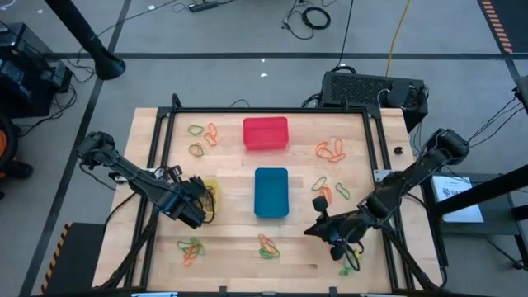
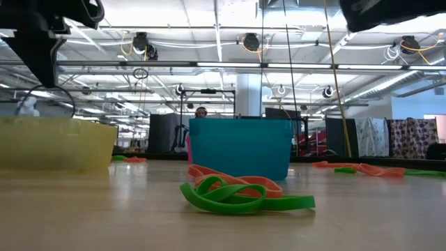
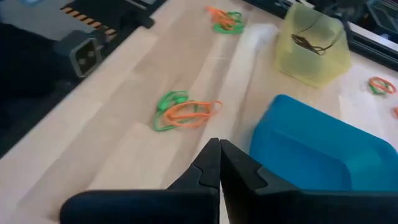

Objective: Sort rubber bands into baskets
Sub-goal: Put the purple rubber band into the yellow bin, then put the orange rubber band into the blue bin

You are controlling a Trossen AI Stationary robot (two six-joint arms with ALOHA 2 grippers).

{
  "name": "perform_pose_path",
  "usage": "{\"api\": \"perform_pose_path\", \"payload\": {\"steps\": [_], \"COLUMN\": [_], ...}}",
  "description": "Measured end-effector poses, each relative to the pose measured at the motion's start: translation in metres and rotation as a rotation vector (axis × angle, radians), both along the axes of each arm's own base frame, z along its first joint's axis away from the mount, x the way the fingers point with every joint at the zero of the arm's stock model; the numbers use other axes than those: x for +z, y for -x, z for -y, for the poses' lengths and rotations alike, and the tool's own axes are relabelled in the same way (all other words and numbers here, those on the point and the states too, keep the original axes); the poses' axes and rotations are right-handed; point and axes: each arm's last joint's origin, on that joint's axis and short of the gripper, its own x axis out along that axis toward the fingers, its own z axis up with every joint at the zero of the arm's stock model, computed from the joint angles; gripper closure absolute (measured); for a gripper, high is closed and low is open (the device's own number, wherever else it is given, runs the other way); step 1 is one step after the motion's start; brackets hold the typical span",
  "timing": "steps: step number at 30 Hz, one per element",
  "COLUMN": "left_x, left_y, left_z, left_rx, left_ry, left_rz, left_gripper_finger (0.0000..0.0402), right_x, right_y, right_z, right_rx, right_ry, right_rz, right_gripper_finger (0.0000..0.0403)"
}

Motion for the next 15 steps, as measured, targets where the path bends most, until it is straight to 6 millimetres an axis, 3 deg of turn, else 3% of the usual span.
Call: {"api": "perform_pose_path", "payload": {"steps": [5,15], "left_x": [-0.006,-0.008], "left_y": [-0.004,-0.005], "left_z": [0.002,0.002], "left_rx": [-0.005,-0.017], "left_ry": [0.029,-0.007], "left_rz": [0.051,0.079], "left_gripper_finger": [0.0386,0.0297], "right_x": [0.001,0.002], "right_y": [-0.007,-0.014], "right_z": [0.010,0.019], "right_rx": [-0.051,-0.094], "right_ry": [-0.015,-0.031], "right_rz": [0.006,0.023], "right_gripper_finger": [0.0403,0.0403]}}
